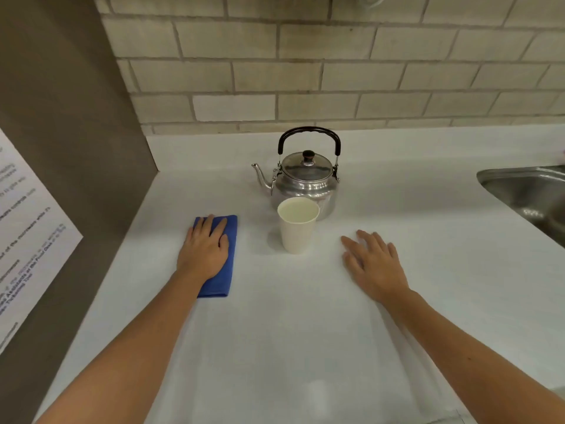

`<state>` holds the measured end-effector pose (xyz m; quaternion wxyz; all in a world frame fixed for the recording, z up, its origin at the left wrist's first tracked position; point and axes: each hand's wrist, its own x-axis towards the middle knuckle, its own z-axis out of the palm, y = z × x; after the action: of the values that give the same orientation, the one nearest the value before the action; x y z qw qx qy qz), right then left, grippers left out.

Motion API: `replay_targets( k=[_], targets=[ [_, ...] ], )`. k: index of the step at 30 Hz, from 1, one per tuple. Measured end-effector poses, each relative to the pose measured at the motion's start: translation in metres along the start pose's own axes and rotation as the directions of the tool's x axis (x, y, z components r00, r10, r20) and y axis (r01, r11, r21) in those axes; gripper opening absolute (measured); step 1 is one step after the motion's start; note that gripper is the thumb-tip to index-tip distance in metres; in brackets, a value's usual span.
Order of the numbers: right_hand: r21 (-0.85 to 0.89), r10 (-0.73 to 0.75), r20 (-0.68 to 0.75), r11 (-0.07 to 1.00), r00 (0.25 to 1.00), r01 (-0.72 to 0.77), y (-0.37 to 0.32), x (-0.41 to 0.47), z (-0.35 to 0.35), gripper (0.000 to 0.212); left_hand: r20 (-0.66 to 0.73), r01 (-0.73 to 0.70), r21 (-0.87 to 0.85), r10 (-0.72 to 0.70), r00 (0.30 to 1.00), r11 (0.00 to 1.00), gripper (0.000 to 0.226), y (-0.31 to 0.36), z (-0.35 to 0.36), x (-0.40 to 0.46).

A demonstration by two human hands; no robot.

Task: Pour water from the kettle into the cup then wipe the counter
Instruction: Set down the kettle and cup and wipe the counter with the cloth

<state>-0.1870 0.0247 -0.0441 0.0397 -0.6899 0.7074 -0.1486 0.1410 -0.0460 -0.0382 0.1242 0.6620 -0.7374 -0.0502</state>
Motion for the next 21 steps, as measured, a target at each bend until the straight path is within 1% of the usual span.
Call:
replay_targets(
  k=[4, 7, 9, 12, 14, 16, 19, 21],
  targets=[
    [0.039, 0.028, 0.053, 0.999, 0.998, -0.030, -0.006, -0.002, -0.004, 0.042, -0.024, 0.074, -0.018, -0.075, 0.997, 0.997, 0.050, 0.010, 0.000, -0.033],
    [0.027, 0.016, 0.077, 0.999, 0.997, -0.018, -0.008, -0.003, -0.007, 0.043, 0.002, 0.135, -0.008, -0.135, 0.991, 0.991, 0.052, 0.043, 0.007, -0.062],
    [0.024, 0.017, 0.092, 1.000, 0.996, -0.019, -0.007, -0.004, -0.009, 0.044, 0.003, 0.159, -0.001, -0.159, 0.987, 0.987, 0.052, 0.076, 0.013, -0.082],
    [-0.007, 0.005, 0.108, 1.000, 0.994, -0.005, -0.007, -0.005, -0.011, 0.045, -0.006, 0.142, -0.001, -0.142, 0.990, 0.990, 0.053, 0.136, 0.023, -0.108],
    [-0.016, -0.006, 0.128, 1.000, 0.992, 0.008, -0.008, -0.004, -0.012, 0.044, -0.001, 0.126, -0.026, -0.126, 0.992, 0.992, 0.053, 0.154, 0.029, -0.118],
    [-0.036, -0.057, 0.120, 0.997, 0.991, 0.061, -0.003, -0.005, -0.016, 0.043, -0.011, 0.165, -0.059, -0.166, 0.986, 0.985, 0.053, 0.146, 0.027, -0.127],
    [-0.046, -0.147, 0.104, 0.987, 0.984, 0.152, 0.013, -0.005, -0.023, 0.040, -0.065, 0.325, -0.085, -0.330, 0.942, 0.942, 0.053, 0.109, 0.014, -0.129],
    [-0.077, -0.196, 0.118, 0.975, 0.973, 0.206, 0.023, -0.004, -0.026, 0.040, -0.064, 0.410, -0.081, -0.415, 0.907, 0.908, 0.053, 0.095, 0.007, -0.128]
  ],
)
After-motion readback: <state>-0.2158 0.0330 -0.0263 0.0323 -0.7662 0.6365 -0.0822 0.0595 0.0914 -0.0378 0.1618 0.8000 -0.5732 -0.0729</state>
